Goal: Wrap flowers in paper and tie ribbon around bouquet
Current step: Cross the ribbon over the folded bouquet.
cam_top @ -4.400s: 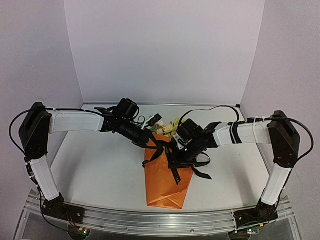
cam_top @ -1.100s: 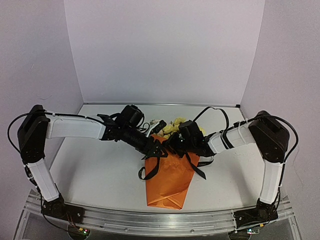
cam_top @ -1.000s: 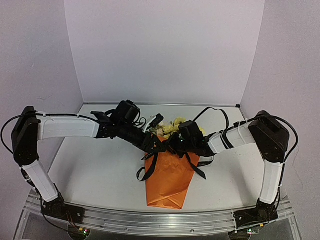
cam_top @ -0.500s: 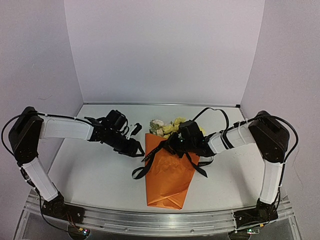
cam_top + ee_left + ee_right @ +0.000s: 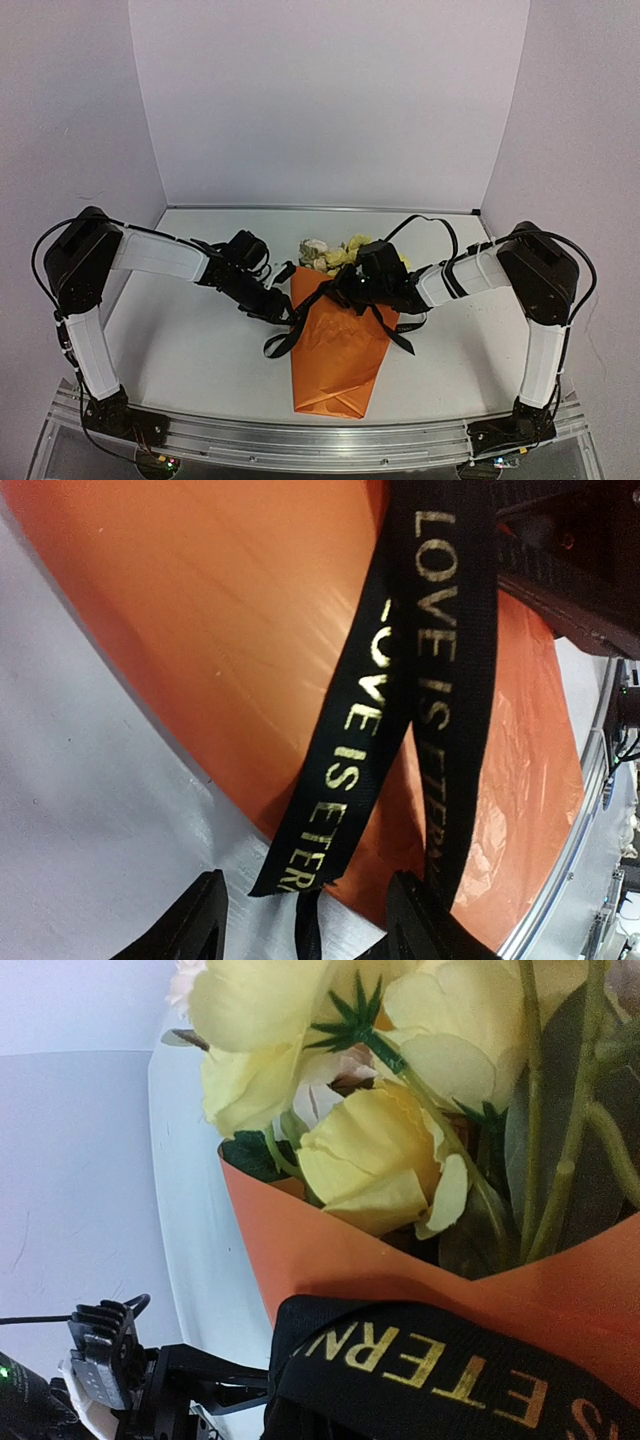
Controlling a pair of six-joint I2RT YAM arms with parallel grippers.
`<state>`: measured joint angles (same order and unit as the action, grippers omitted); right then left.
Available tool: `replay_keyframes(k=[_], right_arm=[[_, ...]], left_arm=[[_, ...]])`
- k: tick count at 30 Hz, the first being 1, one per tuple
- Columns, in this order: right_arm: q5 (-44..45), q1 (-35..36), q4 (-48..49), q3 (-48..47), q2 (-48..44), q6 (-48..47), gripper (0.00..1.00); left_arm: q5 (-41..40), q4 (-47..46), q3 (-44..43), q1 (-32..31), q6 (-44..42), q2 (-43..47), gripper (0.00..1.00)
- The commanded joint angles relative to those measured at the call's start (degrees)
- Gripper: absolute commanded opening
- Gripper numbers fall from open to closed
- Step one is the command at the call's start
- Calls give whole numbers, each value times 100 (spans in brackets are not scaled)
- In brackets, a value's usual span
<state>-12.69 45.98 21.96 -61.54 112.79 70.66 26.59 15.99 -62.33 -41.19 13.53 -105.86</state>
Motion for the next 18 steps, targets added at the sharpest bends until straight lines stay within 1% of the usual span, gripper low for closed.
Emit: replay_keyframes(k=[1, 3, 7, 11, 14, 18], right_arm=[[0, -20, 211, -52, 27, 47, 0], [-5, -19, 215, -70, 46, 67, 0], [-7, -21, 213, -81, 48, 70, 0], [-18, -19, 213, -92, 55, 70, 0], [-17, -19, 212, -95, 62, 70, 0], [-22, -21, 211, -95, 58, 69, 0]], left_arm=[[242, -99, -413, -2, -161, -142, 57], [246, -81, -467, -3, -174, -194, 56], [286, -65, -508, -3, -158, -257, 51], [304, -103, -467, -3, -144, -276, 48], [302, -137, -448, -3, -117, -257, 41], [266, -124, -448, -2, -105, -202, 24]])
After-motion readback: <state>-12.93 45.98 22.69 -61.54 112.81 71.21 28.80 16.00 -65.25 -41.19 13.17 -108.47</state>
